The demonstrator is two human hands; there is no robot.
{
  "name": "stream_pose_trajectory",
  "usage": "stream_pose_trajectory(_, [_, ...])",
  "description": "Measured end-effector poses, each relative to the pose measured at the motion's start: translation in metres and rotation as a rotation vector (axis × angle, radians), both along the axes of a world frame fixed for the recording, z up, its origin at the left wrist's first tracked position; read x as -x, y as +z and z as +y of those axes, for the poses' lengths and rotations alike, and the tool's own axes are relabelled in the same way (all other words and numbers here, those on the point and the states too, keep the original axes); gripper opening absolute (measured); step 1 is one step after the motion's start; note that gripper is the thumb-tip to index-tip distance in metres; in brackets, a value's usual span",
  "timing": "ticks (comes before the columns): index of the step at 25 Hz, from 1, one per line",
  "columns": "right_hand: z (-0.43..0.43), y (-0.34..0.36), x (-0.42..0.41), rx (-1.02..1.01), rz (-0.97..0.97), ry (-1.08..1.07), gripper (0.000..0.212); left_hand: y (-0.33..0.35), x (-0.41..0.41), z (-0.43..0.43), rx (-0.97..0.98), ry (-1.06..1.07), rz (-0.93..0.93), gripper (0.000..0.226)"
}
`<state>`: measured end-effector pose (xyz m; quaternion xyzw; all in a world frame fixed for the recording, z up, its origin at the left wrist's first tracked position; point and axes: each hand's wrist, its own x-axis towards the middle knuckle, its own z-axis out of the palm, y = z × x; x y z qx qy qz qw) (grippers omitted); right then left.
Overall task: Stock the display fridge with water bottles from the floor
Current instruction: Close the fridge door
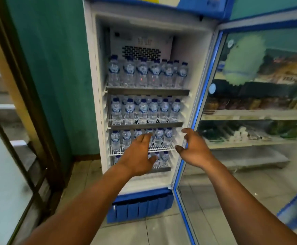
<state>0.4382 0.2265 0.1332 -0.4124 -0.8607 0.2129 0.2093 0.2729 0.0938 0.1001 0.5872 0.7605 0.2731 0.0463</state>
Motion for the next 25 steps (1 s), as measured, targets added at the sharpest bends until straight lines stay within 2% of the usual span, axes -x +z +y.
stream_pose_trajectory(4, [-0.022,0.067,-0.057,-0.202,0.080,-0.021,0.068,0.042,-0.074,-0.001,-0.153,-0.046,0.005,0.084])
stream_pose_trajectory(11, [-0.061,0.129,-0.194,-0.650,0.087,-0.143,0.055,0.045,-0.243,0.028,-0.265,-0.264,-0.141,0.084])
stream_pose_trajectory(15, [-0.072,0.136,-0.261,-0.873,0.342,-0.303,0.034,0.044,-0.321,0.043,-0.157,-0.330,-0.335,0.084])
stream_pose_trajectory(17, [-0.069,0.131,-0.281,-0.827,0.388,-0.407,0.043,0.041,-0.349,0.046,-0.101,-0.337,-0.397,0.079])
stream_pose_trajectory(21, [-0.056,0.110,-0.286,-0.392,0.360,-0.414,0.073,0.032,-0.376,0.045,-0.111,-0.319,-0.398,0.067])
stream_pose_trajectory(25, [-0.056,0.095,-0.275,-0.344,0.402,-0.388,0.092,0.028,-0.373,0.044,-0.062,-0.298,-0.391,0.068])
